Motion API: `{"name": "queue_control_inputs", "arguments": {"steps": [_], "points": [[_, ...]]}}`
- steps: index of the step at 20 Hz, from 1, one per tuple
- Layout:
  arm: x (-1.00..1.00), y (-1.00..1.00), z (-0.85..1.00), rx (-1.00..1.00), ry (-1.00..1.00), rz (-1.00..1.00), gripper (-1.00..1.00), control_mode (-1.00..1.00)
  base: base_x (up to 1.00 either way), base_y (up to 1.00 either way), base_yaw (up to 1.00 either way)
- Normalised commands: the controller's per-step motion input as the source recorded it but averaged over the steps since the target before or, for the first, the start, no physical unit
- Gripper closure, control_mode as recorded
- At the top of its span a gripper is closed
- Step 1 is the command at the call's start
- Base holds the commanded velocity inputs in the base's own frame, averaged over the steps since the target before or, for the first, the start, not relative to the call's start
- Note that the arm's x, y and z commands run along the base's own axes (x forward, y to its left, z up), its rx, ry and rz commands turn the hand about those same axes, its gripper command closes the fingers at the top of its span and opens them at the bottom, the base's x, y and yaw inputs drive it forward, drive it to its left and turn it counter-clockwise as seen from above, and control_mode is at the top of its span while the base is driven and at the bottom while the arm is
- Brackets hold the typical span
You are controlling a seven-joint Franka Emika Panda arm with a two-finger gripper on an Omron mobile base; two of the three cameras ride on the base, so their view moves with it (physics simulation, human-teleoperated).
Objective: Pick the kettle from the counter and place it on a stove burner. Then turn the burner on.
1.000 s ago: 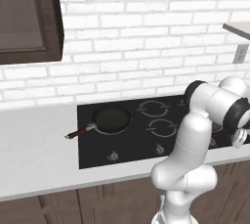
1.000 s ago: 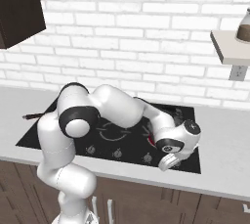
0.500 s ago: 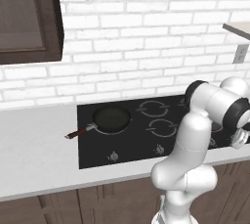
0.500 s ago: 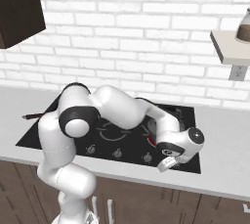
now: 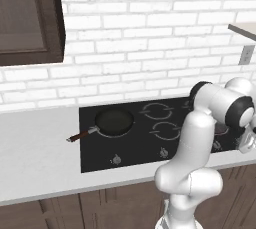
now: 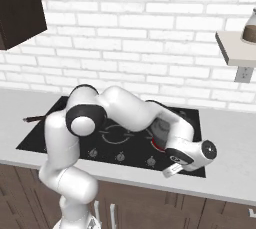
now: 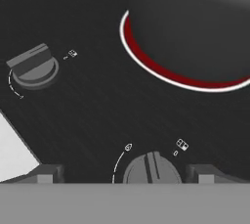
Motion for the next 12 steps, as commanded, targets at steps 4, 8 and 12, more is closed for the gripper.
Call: {"name": "queue_control_inputs", "arguments": {"steps": [4,8,12], "points": [[0.0,0.0,0.0,0.0,0.0,0.0,-1.0,-1.0,0.0,0.0,0.0],[0.02,0.0,0.29,0.0,0.0,0.0,-1.0,-1.0,0.0,0.0,0.0],[0.0,0.0,0.89,0.01,-0.08,0.0,-1.0,-1.0,0.0,0.0,0.0]]}}
